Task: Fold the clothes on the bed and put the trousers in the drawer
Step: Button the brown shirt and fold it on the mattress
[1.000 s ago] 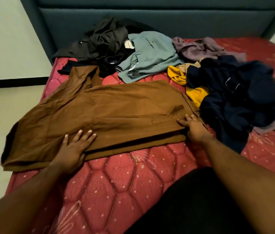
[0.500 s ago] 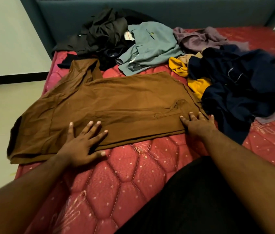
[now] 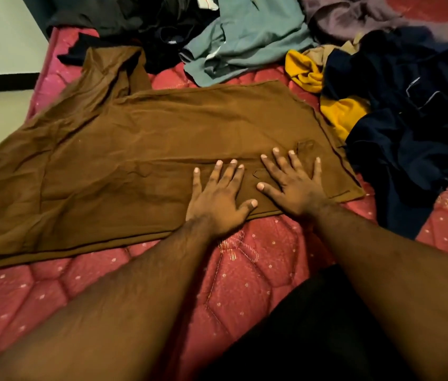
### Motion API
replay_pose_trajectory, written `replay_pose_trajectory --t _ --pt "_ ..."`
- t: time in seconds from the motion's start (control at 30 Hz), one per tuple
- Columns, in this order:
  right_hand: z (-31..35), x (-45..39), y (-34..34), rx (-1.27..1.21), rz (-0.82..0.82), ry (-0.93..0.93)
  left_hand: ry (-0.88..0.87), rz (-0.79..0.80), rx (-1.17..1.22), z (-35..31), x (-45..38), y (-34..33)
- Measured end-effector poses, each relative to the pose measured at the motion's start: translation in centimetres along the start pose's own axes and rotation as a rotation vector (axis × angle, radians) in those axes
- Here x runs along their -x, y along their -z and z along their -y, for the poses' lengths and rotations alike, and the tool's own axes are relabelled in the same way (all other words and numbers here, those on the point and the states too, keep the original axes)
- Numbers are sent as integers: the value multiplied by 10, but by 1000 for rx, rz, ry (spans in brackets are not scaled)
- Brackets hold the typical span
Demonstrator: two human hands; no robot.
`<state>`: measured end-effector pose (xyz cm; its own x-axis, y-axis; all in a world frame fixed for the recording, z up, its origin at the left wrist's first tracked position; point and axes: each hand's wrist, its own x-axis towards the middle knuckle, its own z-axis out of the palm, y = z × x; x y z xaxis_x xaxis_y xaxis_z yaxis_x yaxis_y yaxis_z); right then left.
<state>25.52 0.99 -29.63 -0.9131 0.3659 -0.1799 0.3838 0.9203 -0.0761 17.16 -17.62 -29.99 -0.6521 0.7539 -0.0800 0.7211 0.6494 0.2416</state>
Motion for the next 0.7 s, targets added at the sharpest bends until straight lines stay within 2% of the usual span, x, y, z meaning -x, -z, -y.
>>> replay_pose_trajectory --t 0.2,0.33,0.47,0.53,0.63,0.7 --pt "-5 -5 -10 -29 -7 -6 65 -10 -16 27 10 3" --pt "-6 -1 -7 -25 34 -15 175 -34 -65 106 51 16" --pt "2 -3 4 -14 114 -29 408 -35 -83 211 134 42" --pt "6 -1 11 -5 157 -60 488 19 -93 244 163 57" --pt "22 14 16 10 124 -126 619 54 -77 255 173 71" --pt "47 29 13 -4 109 -42 546 -72 -55 231 167 73"
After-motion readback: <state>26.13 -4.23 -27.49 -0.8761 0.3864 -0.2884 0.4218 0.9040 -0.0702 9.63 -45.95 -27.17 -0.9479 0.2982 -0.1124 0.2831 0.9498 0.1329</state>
